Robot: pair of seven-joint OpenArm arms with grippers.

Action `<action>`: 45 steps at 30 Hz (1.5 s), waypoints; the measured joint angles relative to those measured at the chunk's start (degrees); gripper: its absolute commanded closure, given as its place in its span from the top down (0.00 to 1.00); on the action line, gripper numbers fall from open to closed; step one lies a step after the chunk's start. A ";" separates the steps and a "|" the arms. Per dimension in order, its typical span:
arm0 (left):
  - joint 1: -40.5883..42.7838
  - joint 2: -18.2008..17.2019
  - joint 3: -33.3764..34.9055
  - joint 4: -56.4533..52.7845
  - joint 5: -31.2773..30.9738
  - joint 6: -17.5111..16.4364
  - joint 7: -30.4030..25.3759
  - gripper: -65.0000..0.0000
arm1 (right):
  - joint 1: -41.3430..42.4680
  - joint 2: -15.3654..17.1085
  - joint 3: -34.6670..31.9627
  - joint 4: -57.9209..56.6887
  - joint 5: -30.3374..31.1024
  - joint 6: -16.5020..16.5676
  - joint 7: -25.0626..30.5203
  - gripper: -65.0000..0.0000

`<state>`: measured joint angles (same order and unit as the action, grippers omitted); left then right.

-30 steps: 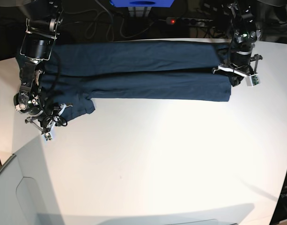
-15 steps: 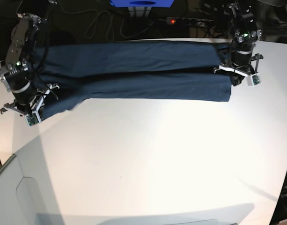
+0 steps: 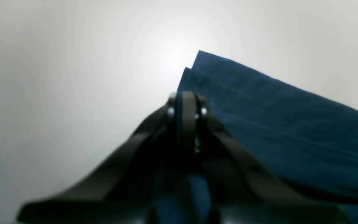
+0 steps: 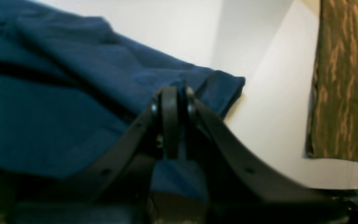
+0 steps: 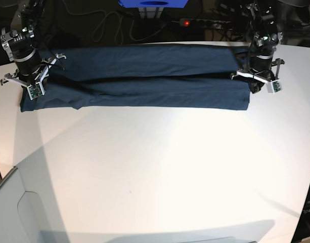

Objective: Fold the T-shirt properly
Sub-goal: 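Raise the right gripper away from the folded shirt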

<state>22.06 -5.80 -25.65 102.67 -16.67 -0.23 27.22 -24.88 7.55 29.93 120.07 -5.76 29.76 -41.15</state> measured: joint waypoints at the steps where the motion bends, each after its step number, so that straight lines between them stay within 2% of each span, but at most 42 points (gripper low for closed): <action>1: 0.00 -0.09 0.00 0.00 0.04 0.00 0.02 0.00 | -0.61 -0.13 -0.04 0.11 0.02 -0.02 0.17 0.00; 3: -0.15 -0.07 0.00 0.00 0.00 0.00 0.04 0.00 | -1.68 -0.52 0.09 0.13 0.02 -0.02 0.15 0.00; 8: -0.13 -0.04 0.33 0.07 0.00 0.02 0.02 0.00 | -3.61 -2.21 5.84 0.22 0.02 0.39 0.17 0.00; 11: -0.15 -0.04 0.33 0.07 0.07 0.00 0.00 0.00 | -4.81 -4.00 8.46 0.22 0.00 5.86 0.74 0.00; 13: -0.13 -0.07 0.35 0.07 0.13 -0.02 0.04 0.00 | -4.59 -5.77 10.88 0.24 -0.15 7.10 0.83 0.00; 16: -0.15 -0.07 0.35 0.07 0.17 0.00 0.00 0.00 | -4.59 -6.32 11.58 0.24 -0.17 7.98 0.66 0.00; 28: 0.04 -0.07 0.35 0.07 0.17 0.00 0.02 0.00 | -8.33 -6.49 11.63 0.24 -0.02 8.15 1.07 0.00; 40: 1.14 -0.07 0.39 0.04 0.20 0.00 0.04 0.00 | 0.24 -6.45 11.67 -0.15 -0.11 8.20 0.72 0.00; 45: 1.46 -0.04 0.39 0.04 0.22 0.00 0.02 0.00 | 0.70 -6.45 11.67 -5.35 -0.44 8.31 0.59 0.00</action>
<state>23.53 -5.85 -25.26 102.72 -16.45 -0.23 27.24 -24.18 1.10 41.60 114.72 -6.20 38.06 -40.56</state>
